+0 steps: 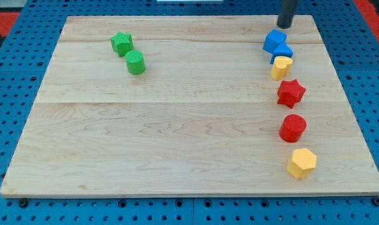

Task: Adjust blue cube on top of blue triangle

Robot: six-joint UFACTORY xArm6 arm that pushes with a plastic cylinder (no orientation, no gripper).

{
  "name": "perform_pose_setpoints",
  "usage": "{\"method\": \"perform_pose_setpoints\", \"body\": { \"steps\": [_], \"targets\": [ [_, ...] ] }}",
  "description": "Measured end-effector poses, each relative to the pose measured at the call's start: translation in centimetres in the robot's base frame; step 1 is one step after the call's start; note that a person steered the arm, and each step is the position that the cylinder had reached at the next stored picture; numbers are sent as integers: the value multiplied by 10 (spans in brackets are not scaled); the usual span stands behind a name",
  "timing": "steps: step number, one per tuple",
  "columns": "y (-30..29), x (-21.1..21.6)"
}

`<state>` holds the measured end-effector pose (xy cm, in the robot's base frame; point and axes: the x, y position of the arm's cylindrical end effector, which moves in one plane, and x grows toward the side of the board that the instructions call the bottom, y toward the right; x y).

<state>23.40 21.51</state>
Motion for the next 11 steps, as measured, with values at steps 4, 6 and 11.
{"method": "perform_pose_setpoints", "body": {
  "steps": [4,6,11],
  "targets": [
    [-66,10],
    [-84,56],
    [-63,14]
  ]
}}
